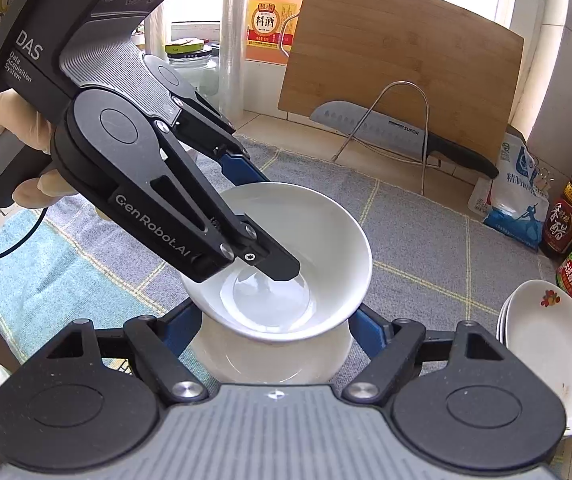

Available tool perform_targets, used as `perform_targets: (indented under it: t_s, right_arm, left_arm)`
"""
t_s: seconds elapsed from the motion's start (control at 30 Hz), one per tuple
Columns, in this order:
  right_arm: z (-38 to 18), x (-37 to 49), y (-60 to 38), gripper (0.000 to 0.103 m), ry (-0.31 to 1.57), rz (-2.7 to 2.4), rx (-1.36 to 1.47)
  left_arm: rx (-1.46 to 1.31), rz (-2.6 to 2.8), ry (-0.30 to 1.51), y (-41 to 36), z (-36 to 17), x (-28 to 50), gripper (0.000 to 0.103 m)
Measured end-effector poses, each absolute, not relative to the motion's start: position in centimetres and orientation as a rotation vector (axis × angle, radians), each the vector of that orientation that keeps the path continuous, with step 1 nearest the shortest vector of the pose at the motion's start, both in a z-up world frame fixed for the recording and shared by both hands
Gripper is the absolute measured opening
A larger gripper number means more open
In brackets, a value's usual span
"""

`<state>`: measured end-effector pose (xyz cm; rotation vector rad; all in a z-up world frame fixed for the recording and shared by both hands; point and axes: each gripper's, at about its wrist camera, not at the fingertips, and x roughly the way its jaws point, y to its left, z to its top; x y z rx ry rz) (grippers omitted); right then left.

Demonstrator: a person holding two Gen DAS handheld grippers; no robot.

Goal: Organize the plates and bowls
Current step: 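Lift and carry the held bowl with the left tool, then lower the held bowl onto the other white bowl and open the left tool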

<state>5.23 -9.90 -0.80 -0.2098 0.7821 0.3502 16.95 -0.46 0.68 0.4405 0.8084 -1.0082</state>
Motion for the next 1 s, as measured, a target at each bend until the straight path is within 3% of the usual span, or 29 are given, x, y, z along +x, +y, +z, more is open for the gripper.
perform_targets:
  t_s: [1.0]
  right_arm:
    - [-2.1,5.4,-10.6,0.084,0.844,0.364,-0.161]
  left_arm:
    - [0.495,-1.016,0.839,-1.6,-1.5,16.3,0.053]
